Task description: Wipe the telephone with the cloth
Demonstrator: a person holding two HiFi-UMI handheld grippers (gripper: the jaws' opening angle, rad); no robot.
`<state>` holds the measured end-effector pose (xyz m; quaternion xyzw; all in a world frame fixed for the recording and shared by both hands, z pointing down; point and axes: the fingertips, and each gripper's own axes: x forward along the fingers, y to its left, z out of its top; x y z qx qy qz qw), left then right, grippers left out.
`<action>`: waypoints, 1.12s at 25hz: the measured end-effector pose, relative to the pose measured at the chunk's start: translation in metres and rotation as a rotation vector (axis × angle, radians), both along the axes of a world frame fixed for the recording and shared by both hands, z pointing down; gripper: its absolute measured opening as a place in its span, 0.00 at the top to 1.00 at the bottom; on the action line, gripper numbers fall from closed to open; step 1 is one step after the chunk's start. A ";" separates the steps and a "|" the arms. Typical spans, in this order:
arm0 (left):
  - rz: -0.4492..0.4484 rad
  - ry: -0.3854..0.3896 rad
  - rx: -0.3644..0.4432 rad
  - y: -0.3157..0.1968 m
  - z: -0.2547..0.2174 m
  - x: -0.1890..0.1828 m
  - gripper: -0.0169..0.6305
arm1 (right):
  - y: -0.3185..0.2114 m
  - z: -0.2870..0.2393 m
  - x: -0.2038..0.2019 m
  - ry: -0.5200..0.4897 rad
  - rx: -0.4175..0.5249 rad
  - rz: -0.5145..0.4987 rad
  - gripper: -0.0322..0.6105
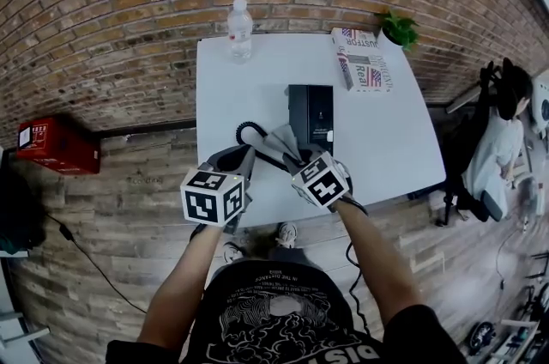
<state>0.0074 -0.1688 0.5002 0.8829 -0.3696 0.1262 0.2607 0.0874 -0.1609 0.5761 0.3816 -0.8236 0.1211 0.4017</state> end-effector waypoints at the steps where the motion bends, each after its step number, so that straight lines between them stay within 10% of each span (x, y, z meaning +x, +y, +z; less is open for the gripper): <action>1: 0.003 0.000 -0.001 0.000 0.001 0.002 0.96 | 0.002 0.001 0.000 -0.007 -0.001 -0.001 0.93; 19: -0.023 -0.004 0.028 -0.024 -0.011 0.026 0.96 | -0.045 -0.089 0.016 -0.182 0.190 -0.007 0.93; 28: -0.061 -0.021 0.047 -0.043 -0.019 0.027 0.96 | -0.126 -0.130 0.072 -0.117 0.287 0.073 0.93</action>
